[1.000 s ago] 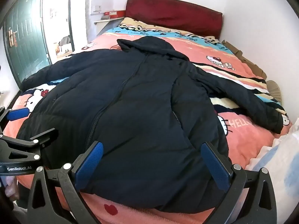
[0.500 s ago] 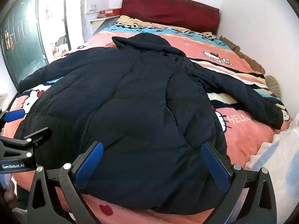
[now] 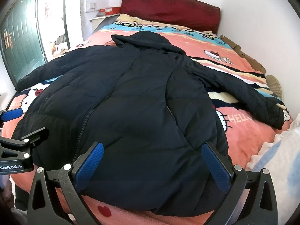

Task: Fold large clothes

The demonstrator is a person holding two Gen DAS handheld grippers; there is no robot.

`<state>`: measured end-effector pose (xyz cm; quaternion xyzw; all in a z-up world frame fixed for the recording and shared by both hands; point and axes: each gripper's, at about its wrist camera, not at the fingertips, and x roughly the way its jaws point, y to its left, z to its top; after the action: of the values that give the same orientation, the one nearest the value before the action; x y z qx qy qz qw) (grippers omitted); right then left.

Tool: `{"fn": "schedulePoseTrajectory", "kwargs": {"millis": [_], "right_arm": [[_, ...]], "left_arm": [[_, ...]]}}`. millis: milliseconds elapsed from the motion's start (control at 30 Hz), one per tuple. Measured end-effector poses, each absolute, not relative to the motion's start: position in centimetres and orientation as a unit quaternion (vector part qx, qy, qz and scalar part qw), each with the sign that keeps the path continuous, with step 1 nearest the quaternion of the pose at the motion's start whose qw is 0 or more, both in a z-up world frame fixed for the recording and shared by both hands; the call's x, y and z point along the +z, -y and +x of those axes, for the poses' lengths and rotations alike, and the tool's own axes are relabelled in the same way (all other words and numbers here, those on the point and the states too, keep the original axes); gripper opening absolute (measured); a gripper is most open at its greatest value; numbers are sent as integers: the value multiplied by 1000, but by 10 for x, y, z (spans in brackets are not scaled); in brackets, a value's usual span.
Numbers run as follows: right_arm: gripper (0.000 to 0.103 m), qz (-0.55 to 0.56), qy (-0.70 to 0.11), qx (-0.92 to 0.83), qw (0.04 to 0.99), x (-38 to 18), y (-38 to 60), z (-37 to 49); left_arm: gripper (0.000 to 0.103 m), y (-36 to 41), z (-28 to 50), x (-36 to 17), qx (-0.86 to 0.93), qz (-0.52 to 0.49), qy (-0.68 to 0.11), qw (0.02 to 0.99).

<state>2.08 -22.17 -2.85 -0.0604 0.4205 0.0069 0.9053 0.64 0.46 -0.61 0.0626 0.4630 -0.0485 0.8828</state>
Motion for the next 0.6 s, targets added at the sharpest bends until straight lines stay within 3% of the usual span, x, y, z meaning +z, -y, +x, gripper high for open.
{"fn": "schedulePoseTrajectory", "kwargs": {"millis": [600], "right_arm": [[102,-66,-422,-1,904,-29,221,22]], "left_arm": [[103,-13,7,-10,-45,53,-469,880]]}}
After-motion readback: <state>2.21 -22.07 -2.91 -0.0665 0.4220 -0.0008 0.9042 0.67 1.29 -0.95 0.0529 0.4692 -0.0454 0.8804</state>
